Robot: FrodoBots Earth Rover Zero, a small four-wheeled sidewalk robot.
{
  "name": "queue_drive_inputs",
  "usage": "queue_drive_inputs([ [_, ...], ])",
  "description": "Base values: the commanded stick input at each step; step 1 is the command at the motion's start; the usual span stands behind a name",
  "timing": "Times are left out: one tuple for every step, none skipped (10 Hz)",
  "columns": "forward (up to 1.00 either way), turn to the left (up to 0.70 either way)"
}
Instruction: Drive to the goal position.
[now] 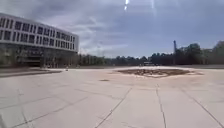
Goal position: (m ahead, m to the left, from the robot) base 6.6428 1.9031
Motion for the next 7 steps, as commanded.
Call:
queue_drive_inputs([
  [0.5,0.0],
  [0.5,0.0],
  [0.5,0.0],
  [0.5,0.0],
  [0.5,0.0],
  [0.5,0.0],
  [0.5,0.0],
])
